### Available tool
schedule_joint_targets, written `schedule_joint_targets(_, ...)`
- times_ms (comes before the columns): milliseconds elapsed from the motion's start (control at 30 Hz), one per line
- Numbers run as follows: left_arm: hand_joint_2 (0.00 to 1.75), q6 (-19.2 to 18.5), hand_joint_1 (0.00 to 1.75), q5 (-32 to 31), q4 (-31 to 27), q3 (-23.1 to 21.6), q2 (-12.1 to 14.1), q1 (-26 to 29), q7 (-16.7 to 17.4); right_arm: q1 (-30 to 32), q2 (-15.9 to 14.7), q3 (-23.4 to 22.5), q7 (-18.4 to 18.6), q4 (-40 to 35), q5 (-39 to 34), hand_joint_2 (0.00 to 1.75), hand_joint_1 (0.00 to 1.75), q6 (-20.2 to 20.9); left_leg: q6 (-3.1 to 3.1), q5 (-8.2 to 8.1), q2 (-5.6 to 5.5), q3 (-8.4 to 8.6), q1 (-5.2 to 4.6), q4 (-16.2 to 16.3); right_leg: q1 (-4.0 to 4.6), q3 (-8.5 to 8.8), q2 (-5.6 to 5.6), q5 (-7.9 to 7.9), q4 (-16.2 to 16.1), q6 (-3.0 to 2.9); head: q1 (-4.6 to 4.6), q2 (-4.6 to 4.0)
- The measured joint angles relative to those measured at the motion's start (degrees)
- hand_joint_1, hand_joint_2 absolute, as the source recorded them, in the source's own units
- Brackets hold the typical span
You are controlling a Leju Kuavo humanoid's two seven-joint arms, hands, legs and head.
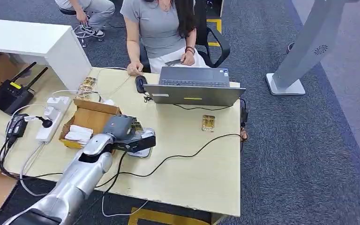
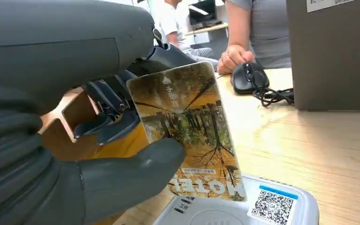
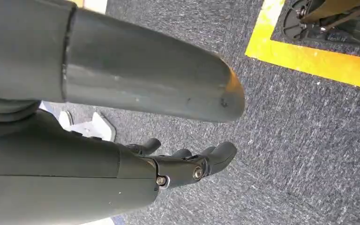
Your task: Pass the card to the sensor for recognition and then transmit it.
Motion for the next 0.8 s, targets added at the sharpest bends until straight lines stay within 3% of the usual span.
schedule_joint_targets(333,1.75,-0.52,1.75,-0.15,1.79,-0.55,0.04,-0.69,-0.28,-0.02,0.2,0.02,-0.24,0.0,0.11,0.0,0.0,0.09,0.0,0.0,0.0,0.04,0.0,0.0,0.0,0.04,-0.01,0.0,0.0,0.0,0.0,0.0)
schedule_joint_targets(533,1.75,2.49,1.75,0.33,1.9,-0.85,0.07,-0.74,-0.94,-0.02,0.31,0.0,-0.17,0.0,0.2,0.0,0.0,0.17,0.01,0.02,-0.01,0.05,0.0,0.0,0.0,0.05,-0.01,0.01,0.01,-0.01,0.0,0.0)
schedule_joint_targets(800,1.75,3.61,1.75,-1.44,-2.8,-0.85,1.07,-5.3,2.47,-0.01,0.48,-0.48,-0.11,0.0,1.01,0.0,0.0,0.24,-0.02,0.05,-0.04,0.01,0.02,0.0,0.04,0.02,-0.03,0.03,0.01,-0.03,0.0,0.0)
